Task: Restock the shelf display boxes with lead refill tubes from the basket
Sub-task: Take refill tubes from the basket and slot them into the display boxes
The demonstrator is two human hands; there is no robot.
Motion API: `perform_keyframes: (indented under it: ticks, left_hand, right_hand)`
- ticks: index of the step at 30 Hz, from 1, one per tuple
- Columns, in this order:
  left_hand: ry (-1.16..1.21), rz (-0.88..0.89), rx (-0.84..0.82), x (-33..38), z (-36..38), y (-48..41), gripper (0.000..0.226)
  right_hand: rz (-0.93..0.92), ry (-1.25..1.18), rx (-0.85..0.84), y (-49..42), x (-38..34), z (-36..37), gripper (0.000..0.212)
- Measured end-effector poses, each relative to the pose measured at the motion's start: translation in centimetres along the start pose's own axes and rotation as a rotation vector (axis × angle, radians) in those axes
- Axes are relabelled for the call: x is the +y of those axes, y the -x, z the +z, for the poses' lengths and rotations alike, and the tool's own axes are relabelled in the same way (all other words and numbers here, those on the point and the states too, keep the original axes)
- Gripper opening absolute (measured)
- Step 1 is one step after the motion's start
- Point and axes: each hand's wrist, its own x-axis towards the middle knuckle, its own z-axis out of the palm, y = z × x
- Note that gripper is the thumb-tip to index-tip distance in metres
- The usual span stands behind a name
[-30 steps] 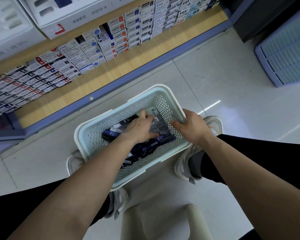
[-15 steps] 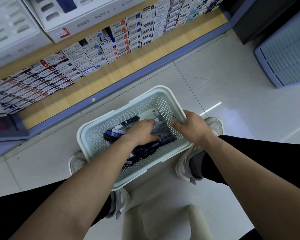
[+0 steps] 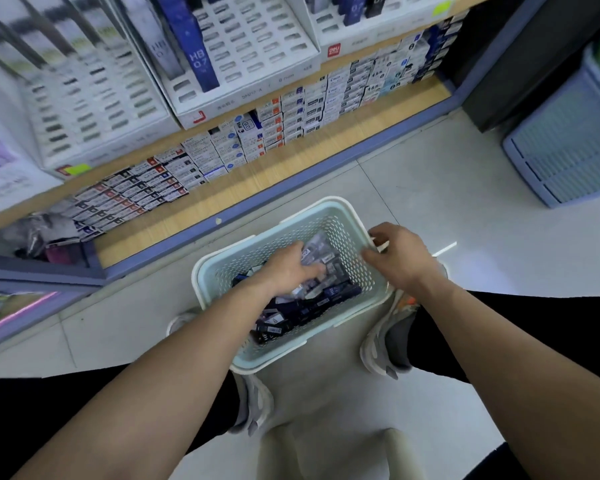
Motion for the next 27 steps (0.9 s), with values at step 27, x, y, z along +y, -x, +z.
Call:
perform_keyframes:
  ticks: [27]
  left_hand:
    - [0.633,0.172,0.282,8.6,-6.5,18.2,0.036]
  right_hand:
    - [-0.162,-0.964,-0.225,9.9,-11.9,-6.0,0.012]
